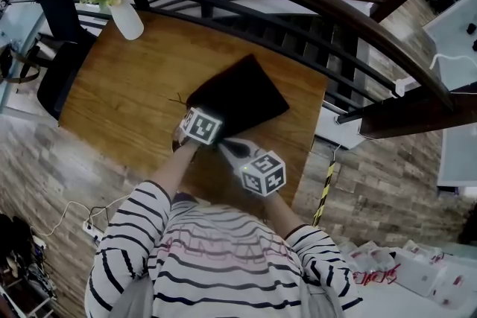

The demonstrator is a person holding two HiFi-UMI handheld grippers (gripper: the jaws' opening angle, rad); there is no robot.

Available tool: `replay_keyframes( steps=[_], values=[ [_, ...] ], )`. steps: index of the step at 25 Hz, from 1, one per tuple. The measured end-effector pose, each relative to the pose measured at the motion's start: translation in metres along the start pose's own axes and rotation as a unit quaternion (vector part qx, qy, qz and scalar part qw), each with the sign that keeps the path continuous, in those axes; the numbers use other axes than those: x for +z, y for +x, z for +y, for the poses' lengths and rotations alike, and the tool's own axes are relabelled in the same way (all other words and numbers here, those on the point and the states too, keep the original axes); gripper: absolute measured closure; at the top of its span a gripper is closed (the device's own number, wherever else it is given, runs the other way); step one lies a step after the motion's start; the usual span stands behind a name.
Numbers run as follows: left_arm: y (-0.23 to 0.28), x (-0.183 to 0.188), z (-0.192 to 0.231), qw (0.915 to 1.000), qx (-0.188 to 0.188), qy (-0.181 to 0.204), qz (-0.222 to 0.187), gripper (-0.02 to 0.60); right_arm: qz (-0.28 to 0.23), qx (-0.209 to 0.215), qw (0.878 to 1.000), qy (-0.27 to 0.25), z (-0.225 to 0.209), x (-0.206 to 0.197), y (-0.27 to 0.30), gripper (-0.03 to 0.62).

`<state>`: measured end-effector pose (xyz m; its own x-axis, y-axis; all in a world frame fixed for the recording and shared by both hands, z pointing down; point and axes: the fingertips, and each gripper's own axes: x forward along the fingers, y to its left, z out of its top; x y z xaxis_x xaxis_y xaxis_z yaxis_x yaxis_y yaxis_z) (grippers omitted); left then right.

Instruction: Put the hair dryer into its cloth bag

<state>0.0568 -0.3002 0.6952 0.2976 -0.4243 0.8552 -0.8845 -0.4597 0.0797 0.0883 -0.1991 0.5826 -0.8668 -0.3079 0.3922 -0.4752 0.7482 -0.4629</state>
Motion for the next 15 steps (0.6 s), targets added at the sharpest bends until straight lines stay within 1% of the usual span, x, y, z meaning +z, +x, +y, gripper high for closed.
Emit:
replay_keyframes(
  steps=[2, 6, 10, 13, 15],
  values=[
    [-0.003, -0.002, 0.002, 1.0000, 0.003, 0.005, 0.003, 0.416, 0.001, 0.000, 1.000, 0.000, 0.002, -0.001, 0.001, 0.585],
    [-0.004, -0.007, 0.002, 0.9997, -0.005, 0.014, 0.019, 0.410, 0.002, -0.003, 1.000, 0.001, 0.003, -0.004, 0.003, 0.585],
    [-0.004, -0.014, 0.000, 0.9987, -0.011, 0.024, 0.044, 0.407, 0.003, -0.009, 1.000, 0.002, 0.001, -0.004, 0.004, 0.585],
    [-0.008, -0.016, 0.003, 0.9967, -0.002, 0.064, 0.051, 0.401, 0.003, -0.013, 1.000, 0.002, -0.001, -0.004, 0.005, 0.585],
    [-0.009, -0.019, 0.003, 0.9937, 0.000, 0.095, 0.059, 0.348, 0.003, -0.014, 1.000, 0.002, 0.000, -0.004, 0.005, 0.586]
  ],
)
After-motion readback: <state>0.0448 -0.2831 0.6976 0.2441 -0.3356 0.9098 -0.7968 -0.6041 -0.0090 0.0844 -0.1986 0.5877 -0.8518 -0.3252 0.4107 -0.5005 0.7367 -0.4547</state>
